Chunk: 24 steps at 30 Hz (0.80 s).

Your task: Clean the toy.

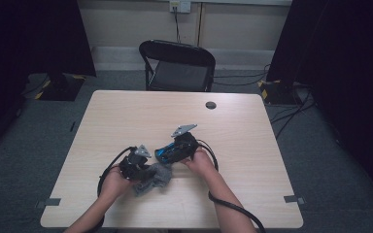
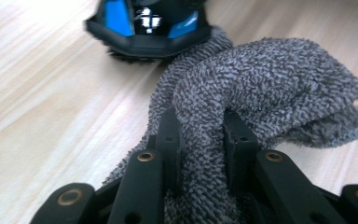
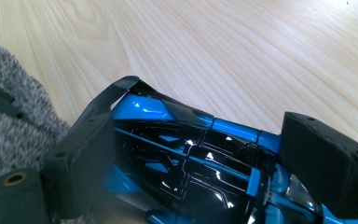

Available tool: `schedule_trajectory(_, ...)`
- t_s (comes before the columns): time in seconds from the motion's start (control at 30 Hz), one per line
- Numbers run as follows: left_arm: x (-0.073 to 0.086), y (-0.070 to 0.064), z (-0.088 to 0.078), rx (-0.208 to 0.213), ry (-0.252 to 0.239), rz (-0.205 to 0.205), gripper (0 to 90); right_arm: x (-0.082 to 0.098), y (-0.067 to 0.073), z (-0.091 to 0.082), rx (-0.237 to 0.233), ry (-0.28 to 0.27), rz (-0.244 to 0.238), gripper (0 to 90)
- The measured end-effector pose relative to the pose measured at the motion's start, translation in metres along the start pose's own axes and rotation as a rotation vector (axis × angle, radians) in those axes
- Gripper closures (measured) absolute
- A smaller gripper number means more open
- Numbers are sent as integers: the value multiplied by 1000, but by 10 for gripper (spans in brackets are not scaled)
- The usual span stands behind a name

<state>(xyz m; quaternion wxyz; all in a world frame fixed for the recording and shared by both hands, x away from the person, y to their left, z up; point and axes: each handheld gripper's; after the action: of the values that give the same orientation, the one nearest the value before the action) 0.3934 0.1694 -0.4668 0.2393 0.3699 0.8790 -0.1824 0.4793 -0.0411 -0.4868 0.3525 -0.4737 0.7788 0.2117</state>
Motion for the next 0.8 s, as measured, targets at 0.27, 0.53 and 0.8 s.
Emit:
schedule_trajectory(0.27,3,16,-7,-39,-21,-45,719,1,1,0,3,-6,3,107)
schedule_trajectory(0.53,4,30,-9,-60,-37,-87,720,2,1,0,3,-14,5,107)
schedule_trajectory(0.8,2,37,-7,-70,-46,-114,719,3,1,0,5,-21,4,107)
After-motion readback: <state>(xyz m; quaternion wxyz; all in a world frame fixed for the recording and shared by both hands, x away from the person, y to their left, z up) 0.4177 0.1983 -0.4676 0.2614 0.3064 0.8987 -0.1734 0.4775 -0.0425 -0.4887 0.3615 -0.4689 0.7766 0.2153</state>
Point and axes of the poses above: each handheld gripper's, and its own axes: z roughly forward along the jaws, x roughly out of its underside, y roughly to its left, and after that the axes turned 5 degrees about -z, right-handed
